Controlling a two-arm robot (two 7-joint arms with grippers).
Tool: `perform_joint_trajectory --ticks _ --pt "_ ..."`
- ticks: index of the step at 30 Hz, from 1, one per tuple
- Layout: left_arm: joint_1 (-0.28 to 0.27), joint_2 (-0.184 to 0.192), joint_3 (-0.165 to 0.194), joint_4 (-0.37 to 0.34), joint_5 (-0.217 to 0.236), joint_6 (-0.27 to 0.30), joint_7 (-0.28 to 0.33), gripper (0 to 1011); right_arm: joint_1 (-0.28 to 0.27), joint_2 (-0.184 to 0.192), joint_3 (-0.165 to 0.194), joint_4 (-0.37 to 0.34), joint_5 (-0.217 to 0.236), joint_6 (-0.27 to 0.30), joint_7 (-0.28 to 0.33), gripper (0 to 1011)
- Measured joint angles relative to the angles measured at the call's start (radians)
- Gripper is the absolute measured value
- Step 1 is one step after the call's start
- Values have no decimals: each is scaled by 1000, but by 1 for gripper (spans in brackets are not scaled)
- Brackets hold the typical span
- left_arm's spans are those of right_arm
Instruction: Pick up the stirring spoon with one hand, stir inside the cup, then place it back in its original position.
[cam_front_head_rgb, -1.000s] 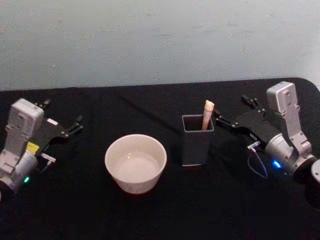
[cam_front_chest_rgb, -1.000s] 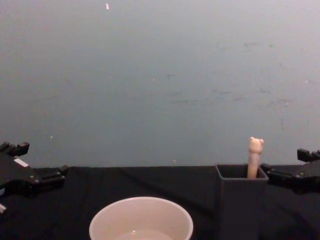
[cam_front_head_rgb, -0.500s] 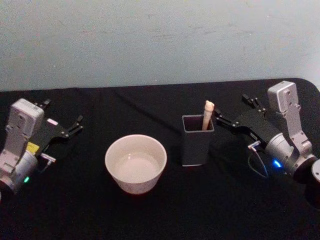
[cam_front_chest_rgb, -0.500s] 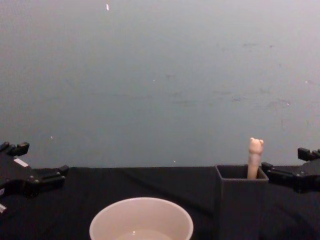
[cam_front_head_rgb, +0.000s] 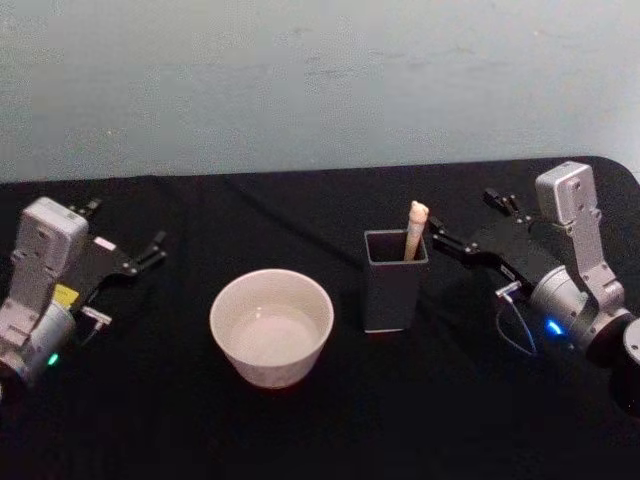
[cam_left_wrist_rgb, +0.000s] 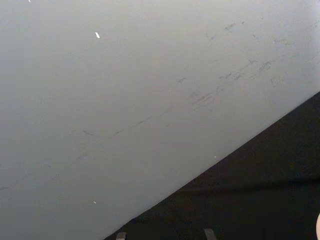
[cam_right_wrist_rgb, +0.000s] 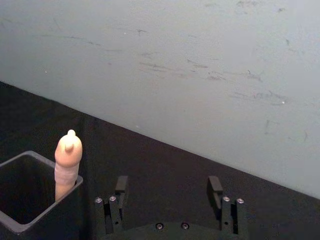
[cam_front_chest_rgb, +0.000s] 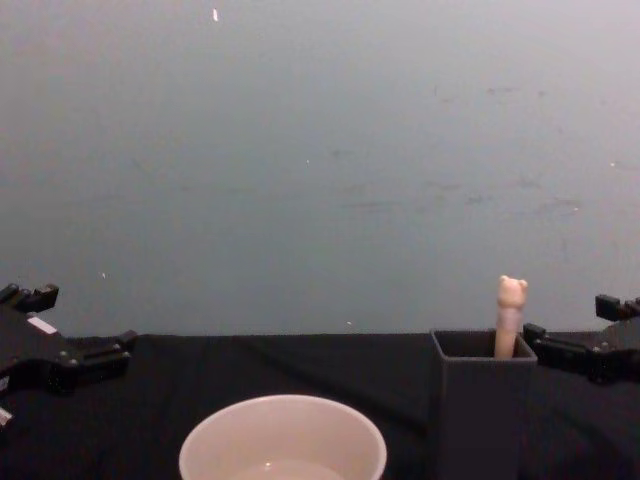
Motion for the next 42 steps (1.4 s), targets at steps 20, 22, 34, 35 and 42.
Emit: perform_joint_trajectory --ticks 20,22,34,35,42 --pt "0 0 0 0 0 0 0 1001 0 0 0 0 0 0 0 1002" --pt "0 0 0 0 0 0 0 1002 0 0 0 0 0 0 0 1002" --pt "0 0 0 0 0 0 0 1001 0 0 0 0 0 0 0 1002" --pt "0 0 0 0 0 0 0 1001 0 0 0 0 0 0 0 1002" --pt "0 0 0 0 0 0 0 1001 0 0 0 0 0 0 0 1002"
